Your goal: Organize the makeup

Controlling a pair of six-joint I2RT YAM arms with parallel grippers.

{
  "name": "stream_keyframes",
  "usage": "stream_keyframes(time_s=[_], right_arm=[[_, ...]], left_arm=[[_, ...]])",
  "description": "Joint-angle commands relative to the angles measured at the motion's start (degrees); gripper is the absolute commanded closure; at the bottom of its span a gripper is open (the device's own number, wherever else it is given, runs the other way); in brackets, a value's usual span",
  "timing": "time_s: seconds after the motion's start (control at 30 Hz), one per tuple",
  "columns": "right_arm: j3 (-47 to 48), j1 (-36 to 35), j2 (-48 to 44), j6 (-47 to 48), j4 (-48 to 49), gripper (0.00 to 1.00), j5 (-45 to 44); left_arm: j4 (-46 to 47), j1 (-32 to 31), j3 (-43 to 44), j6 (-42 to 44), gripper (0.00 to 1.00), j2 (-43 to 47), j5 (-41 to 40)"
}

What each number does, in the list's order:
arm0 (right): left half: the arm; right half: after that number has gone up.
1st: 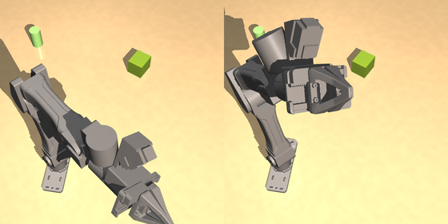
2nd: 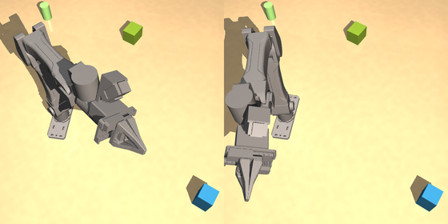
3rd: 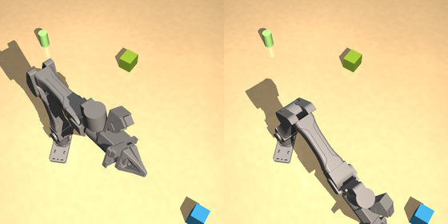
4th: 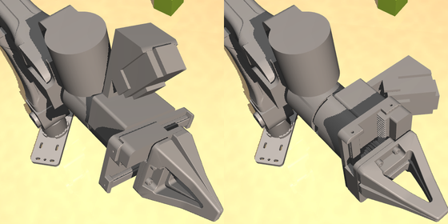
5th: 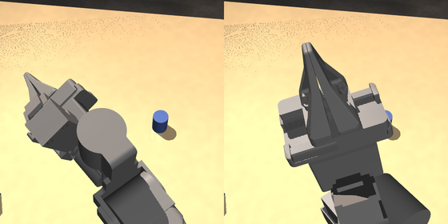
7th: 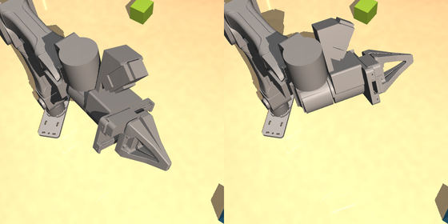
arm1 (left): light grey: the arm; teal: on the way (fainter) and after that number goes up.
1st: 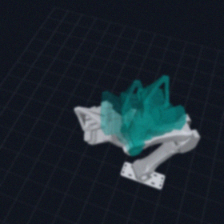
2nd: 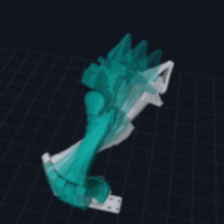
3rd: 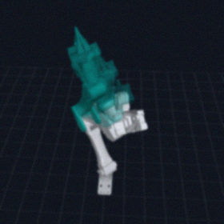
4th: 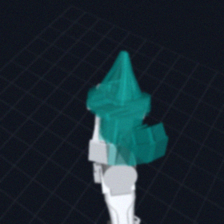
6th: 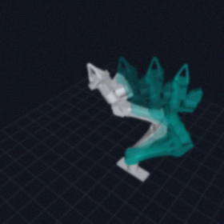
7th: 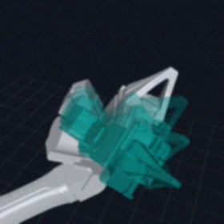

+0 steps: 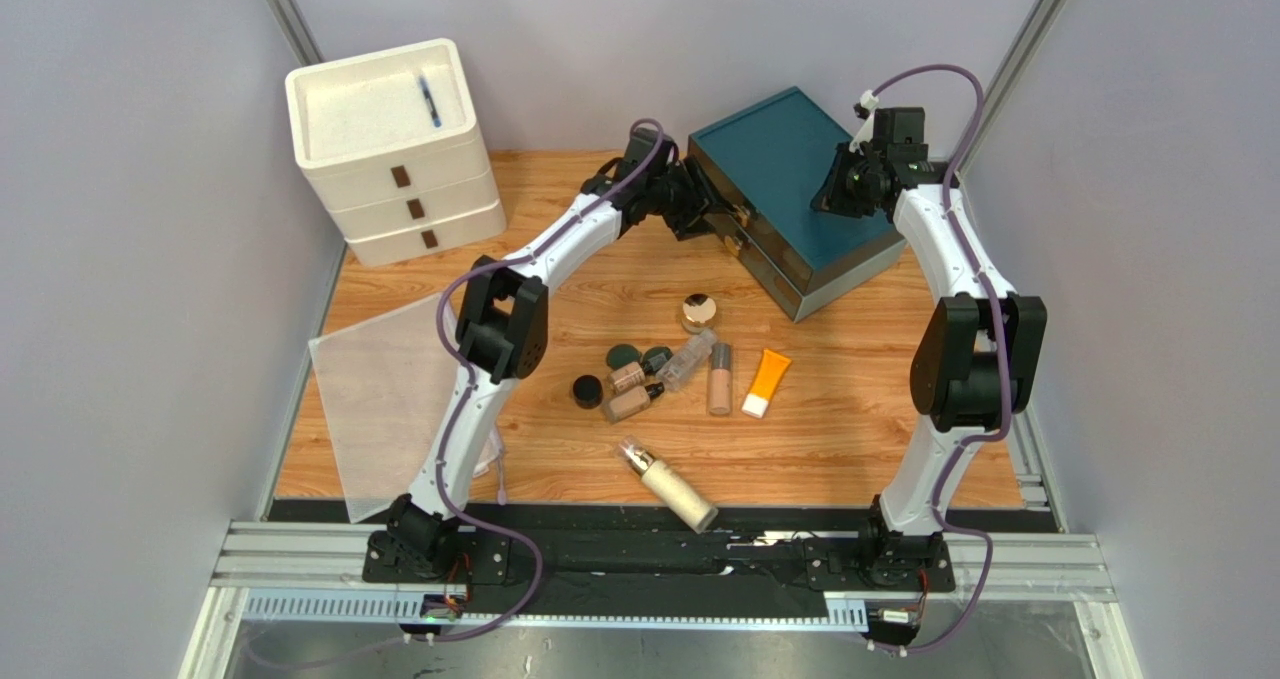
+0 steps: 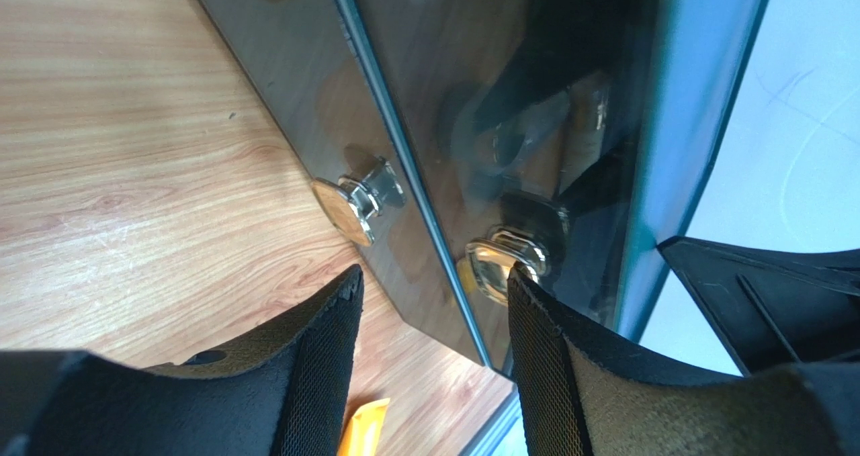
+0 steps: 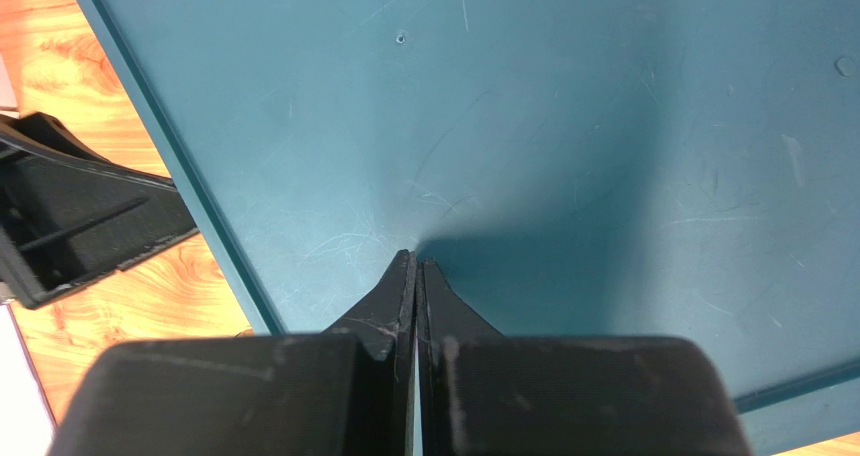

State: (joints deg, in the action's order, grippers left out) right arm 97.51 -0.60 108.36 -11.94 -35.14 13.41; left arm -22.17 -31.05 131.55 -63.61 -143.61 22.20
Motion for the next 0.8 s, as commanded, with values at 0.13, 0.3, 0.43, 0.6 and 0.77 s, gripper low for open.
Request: stream_keyframes(time_s=[0.13, 0.3, 0.43, 0.6, 0.77], right_arm=[[-2.15, -0.36, 4.06, 1.75, -7.76, 1.0, -0.84], [-1.98, -0.19, 4.23, 1.66, -7.84, 1.0, -0.4], [-1.8, -0.1, 4.58, 1.66, -7.84, 1.0, -0.14], [-1.98, -0.01, 4.85, 1.57, -7.84, 1.0, 0.21], [-1.98, 0.07, 4.93, 1.75, -7.93, 1.0, 0.48]], left_arm=[[6.7, -1.56, 4.07, -5.38, 0.4, -0.62, 1.09], [11.01, -1.91, 0.47, -3.71, 0.4, 2.62, 0.4], [15.92, -1.82, -4.28, -3.62, 0.4, 5.36, -0.84], [13.74, -2.0, -0.68, -4.41, 0.4, 2.91, 0.04], [17.43, -2.17, -4.8, -3.98, 0.41, 6.13, -0.39]])
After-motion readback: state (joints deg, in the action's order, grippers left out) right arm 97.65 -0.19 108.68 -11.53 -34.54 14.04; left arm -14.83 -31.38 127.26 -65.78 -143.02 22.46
